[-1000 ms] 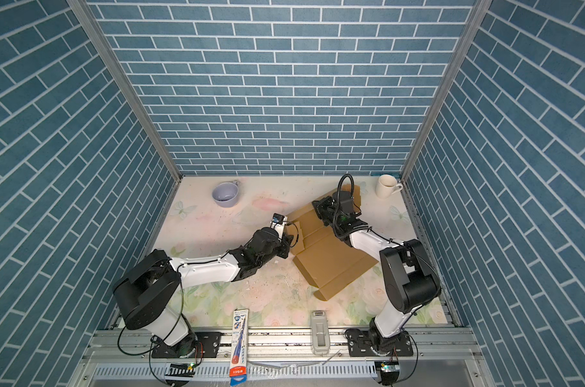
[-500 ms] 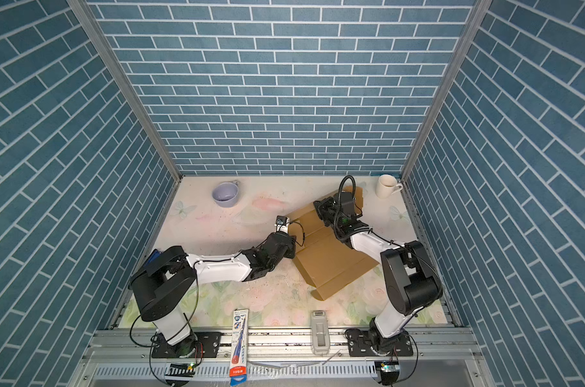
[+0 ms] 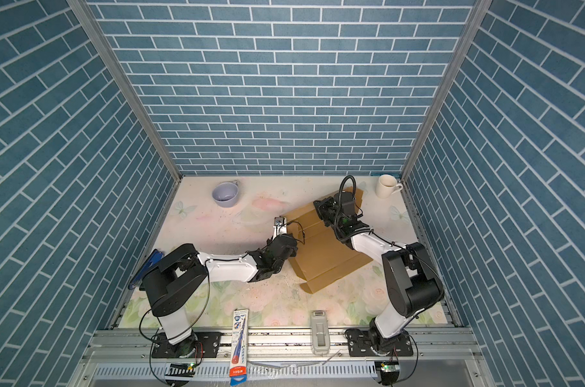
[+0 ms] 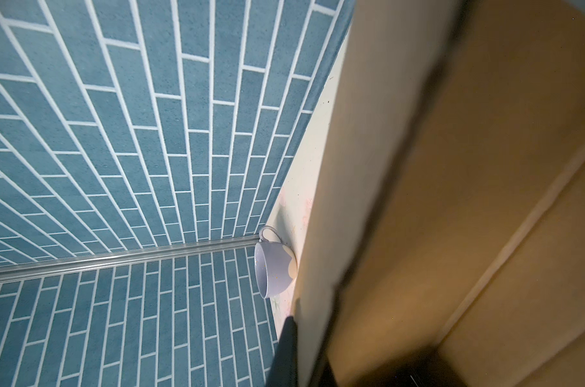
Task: Assemble paper box
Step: First fold the bottom flaps of a flat cardboard box at the center of the table.
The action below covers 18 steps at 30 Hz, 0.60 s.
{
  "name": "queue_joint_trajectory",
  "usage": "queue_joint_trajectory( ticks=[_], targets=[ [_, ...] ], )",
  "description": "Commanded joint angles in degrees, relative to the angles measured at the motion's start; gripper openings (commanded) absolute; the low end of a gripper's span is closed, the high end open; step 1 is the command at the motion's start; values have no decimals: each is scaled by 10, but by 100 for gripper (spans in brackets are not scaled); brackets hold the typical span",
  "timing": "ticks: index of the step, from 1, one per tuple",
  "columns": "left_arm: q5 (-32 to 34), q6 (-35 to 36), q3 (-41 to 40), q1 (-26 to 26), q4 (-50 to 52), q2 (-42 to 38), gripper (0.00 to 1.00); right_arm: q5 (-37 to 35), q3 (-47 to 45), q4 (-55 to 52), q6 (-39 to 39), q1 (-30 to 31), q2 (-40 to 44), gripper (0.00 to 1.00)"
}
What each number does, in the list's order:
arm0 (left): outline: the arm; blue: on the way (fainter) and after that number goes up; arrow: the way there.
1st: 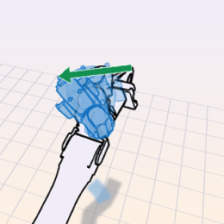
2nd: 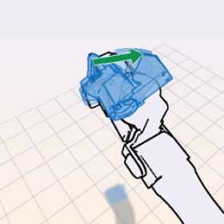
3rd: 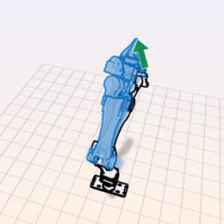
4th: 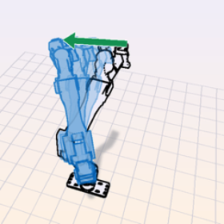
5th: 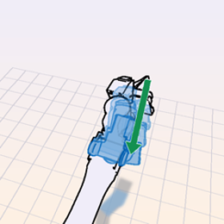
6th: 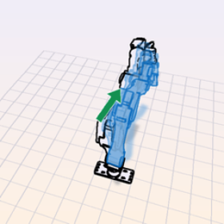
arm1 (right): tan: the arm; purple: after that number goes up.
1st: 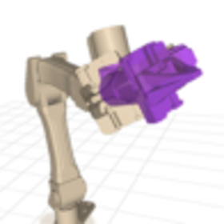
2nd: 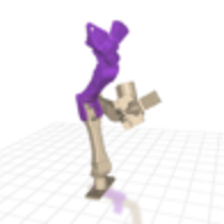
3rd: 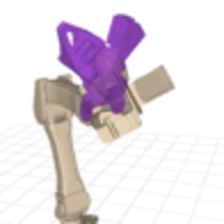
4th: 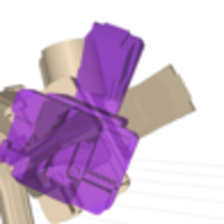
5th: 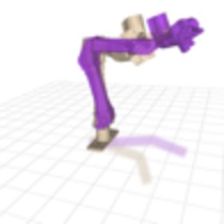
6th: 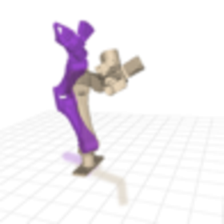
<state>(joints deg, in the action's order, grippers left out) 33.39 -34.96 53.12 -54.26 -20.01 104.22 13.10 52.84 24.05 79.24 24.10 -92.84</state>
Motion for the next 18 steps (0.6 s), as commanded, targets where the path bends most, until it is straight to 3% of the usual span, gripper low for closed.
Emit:
queue_joint_trajectory(
  ticks=[1, 3, 5, 8, 18],
  targets=[
    [55, -7, 7, 8, 32, 14, 35, 12, -25, -47, -21, 2, 10, 3],
    [64, -5, 6, 8, 31, 14, 38, 11, -26, -47, -21, 3, 12, 3],
    [72, -2, 7, 8, 30, 17, 49, 10, -27, -48, -20, 2, 12, 3],
    [83, 4, 7, 8, 24, 24, 59, 10, -25, -47, -20, 2, 12, 3],
    [97, 49, -20, 8, -117, 61, 68, 10, -22, -60, -21, 2, 19, 3]
  ],
)
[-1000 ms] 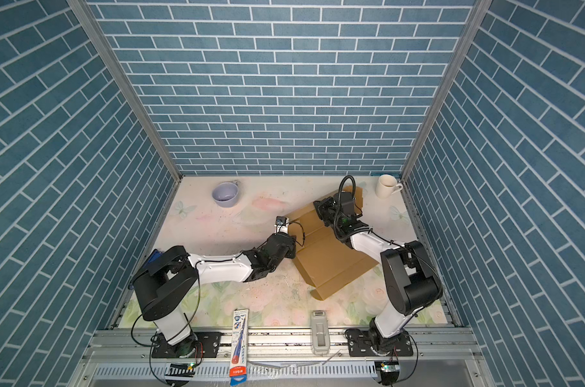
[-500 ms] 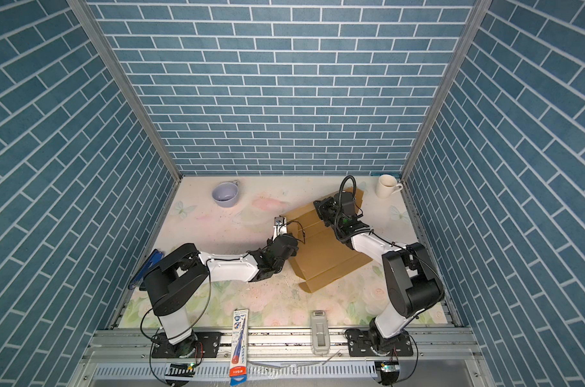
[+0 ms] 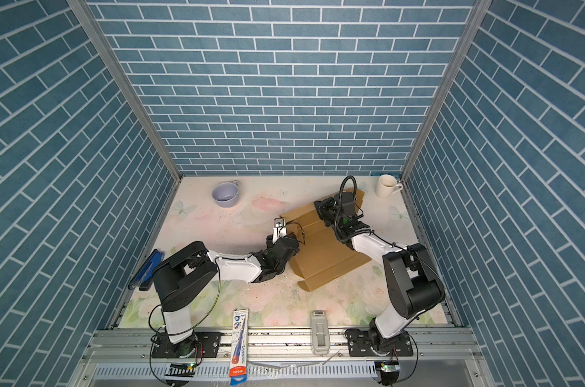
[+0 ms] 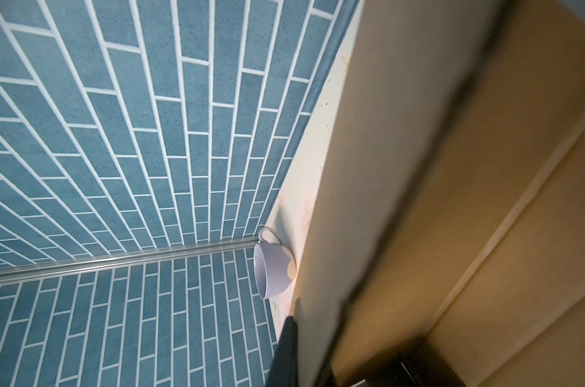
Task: Assemble paper box
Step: First fold the bottom flaps of a flat cardboard box at the center of the table.
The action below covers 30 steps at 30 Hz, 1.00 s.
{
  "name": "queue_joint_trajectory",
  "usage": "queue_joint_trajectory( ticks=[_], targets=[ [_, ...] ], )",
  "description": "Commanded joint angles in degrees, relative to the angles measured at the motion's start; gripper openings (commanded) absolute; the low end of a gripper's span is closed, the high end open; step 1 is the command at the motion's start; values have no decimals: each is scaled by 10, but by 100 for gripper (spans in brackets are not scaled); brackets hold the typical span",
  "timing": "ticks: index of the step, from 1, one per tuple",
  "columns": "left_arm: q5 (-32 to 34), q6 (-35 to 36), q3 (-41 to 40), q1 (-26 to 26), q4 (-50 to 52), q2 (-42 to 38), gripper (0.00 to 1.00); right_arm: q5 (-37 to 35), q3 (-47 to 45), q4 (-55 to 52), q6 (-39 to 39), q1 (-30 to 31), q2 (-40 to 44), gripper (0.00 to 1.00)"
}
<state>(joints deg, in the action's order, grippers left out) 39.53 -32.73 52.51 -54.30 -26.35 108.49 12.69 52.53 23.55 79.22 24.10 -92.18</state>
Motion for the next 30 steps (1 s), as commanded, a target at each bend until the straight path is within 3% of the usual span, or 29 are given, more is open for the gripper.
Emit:
queue_joint_trajectory(
  ticks=[1, 13, 19, 28, 30],
  targets=[
    [34, 35, -16, 9, -69, 23, 68, 14, -18, -57, -22, 2, 13, 3],
    [59, 91, -21, 9, -138, 43, 59, 10, -8, -74, -28, 2, 18, 3],
    [72, 99, -24, 9, -159, 51, 45, 10, -3, -78, -30, 2, 19, 3],
    [84, 106, -35, 9, -189, 63, 45, 10, 2, -80, -28, 2, 21, 3],
    [83, 106, -42, 9, -204, 66, 50, 9, 6, -84, -28, 3, 23, 3]
  ],
)
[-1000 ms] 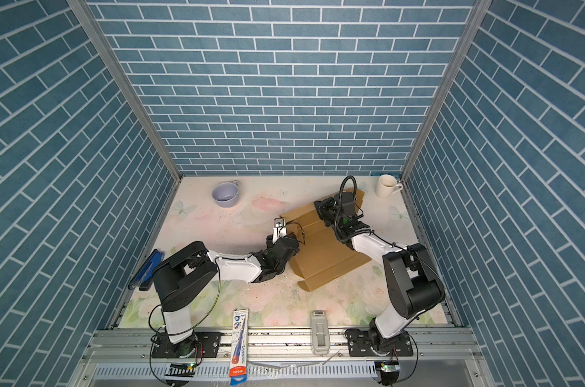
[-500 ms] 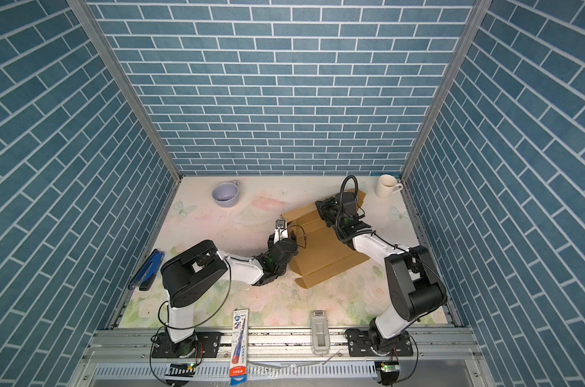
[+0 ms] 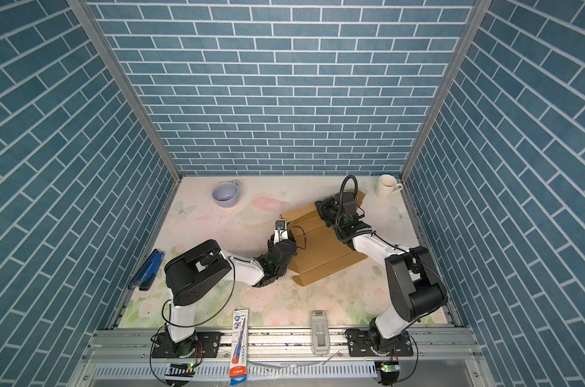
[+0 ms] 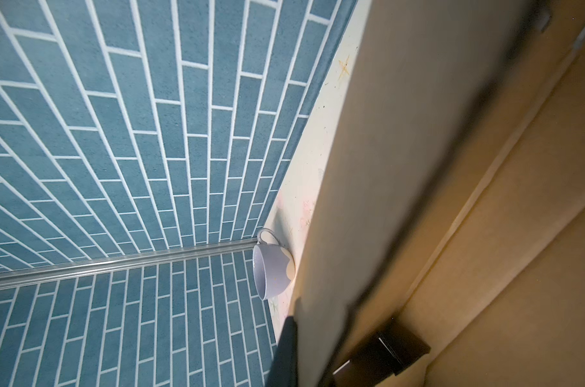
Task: Assemble paper box
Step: First fold the bottom flaps of a flat cardboard box at the center of the table.
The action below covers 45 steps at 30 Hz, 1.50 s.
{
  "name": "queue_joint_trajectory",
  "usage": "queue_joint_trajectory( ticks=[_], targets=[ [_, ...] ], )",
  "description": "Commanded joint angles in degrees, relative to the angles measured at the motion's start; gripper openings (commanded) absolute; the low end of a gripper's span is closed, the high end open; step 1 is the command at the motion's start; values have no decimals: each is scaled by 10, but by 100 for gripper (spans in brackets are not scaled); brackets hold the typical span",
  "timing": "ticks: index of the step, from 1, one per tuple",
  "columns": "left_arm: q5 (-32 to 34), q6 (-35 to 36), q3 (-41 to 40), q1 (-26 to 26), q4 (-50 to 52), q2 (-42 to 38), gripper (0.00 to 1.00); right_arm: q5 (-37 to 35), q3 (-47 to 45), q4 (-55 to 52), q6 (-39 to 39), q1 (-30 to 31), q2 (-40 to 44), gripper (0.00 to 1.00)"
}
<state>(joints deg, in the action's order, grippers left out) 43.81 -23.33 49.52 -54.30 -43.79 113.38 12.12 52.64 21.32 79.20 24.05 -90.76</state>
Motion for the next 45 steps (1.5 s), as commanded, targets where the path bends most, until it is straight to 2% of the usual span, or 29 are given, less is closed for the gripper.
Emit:
queue_joint_trajectory(
  ticks=[1, 4, 6, 16, 22, 26, 30, 35, 39, 45],
  targets=[
    [40, 12, -14, 9, -35, 18, 56, 14, 8, -64, -27, 3, 11, 3],
    [36, 15, -21, 9, -44, 19, 68, 12, 17, -67, -24, 4, 10, 3],
    [33, 14, -26, 9, -49, 21, 71, 12, 24, -68, -19, 4, 7, 3],
    [47, 23, -36, 9, -77, 33, 78, 12, 46, -59, 6, 9, -7, 2],
    [78, 26, -32, 10, -75, 37, 82, 7, 46, -61, 9, 9, 2, 2],
    [85, 29, -36, 12, -86, 40, 77, 5, 49, -63, 10, 9, 3, 2],
    [86, 38, -48, 12, -122, 43, 63, 6, 51, -63, 12, 10, 4, 2],
    [84, 47, -61, 12, -157, 44, 54, 7, 53, -63, 12, 11, 5, 2],
    [80, 48, -64, 12, -161, 41, 53, 7, 56, -65, 11, 13, 4, 2],
    [81, 46, -66, 12, -160, 33, 58, 0, 43, -43, 2, 26, -8, 6]
  ],
)
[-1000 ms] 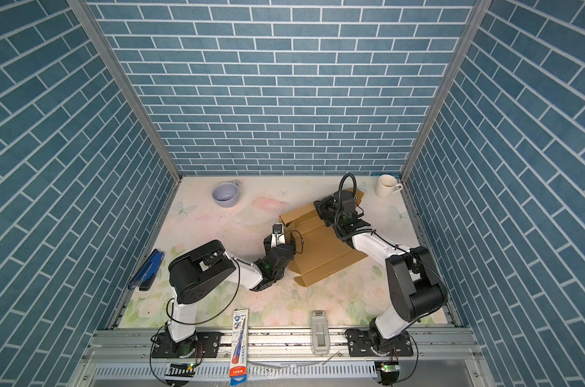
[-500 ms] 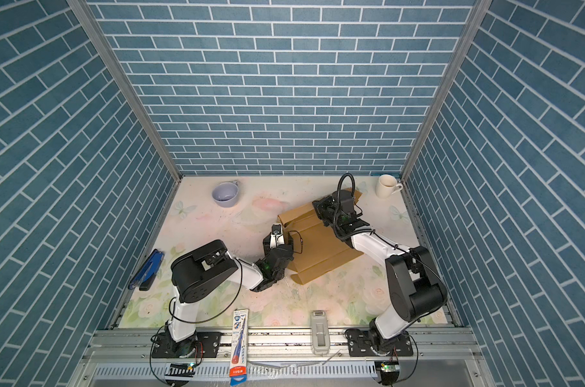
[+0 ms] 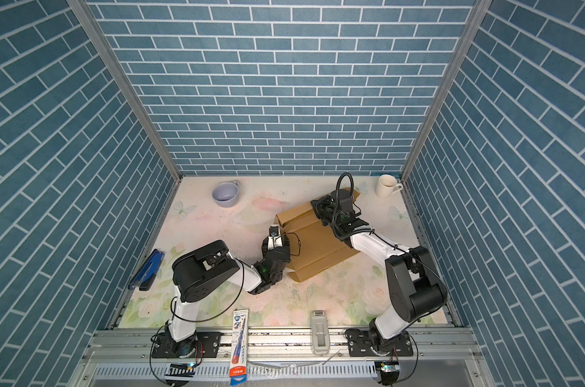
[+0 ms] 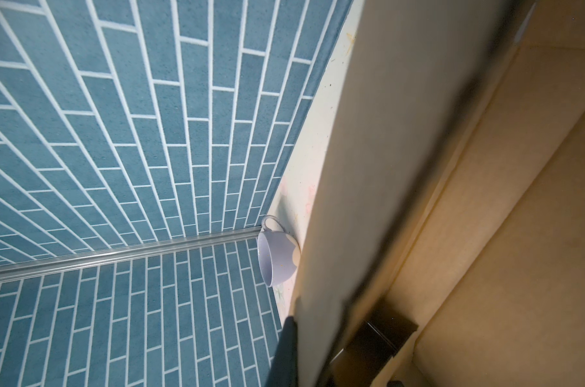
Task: Assemble paper box
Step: First fold the bottom flaps of a flat cardboard box at the center of the table.
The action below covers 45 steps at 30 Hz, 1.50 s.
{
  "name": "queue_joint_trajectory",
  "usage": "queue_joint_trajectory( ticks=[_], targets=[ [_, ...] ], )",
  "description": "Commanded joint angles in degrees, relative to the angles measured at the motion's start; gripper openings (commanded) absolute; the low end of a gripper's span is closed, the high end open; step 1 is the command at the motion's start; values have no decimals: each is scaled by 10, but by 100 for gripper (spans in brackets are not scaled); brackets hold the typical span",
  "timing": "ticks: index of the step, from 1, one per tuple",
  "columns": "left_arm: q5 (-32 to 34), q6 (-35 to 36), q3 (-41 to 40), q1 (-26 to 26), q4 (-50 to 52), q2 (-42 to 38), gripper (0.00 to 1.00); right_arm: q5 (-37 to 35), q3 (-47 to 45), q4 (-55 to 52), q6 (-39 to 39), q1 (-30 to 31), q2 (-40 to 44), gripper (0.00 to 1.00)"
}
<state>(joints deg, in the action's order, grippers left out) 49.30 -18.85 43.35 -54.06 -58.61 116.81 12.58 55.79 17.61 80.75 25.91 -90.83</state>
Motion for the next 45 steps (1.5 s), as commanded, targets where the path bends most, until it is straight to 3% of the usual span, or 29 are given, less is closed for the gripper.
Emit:
queue_joint_trajectory(
  ticks=[1, 12, 36, 45],
  targets=[
    [26, 0, -4, 10, -10, -2, 58, -6, 4, 6, -14, 10, -9, 6],
    [30, -20, -2, 14, 5, 3, 60, -22, -49, 90, -14, 20, -27, 17],
    [-2, -16, -4, 43, -18, 20, 67, -33, -120, 279, -1, 24, -64, 12],
    [-6, -43, -1, 51, 17, 7, 69, -33, -121, 279, -3, 25, -64, 12]
  ],
)
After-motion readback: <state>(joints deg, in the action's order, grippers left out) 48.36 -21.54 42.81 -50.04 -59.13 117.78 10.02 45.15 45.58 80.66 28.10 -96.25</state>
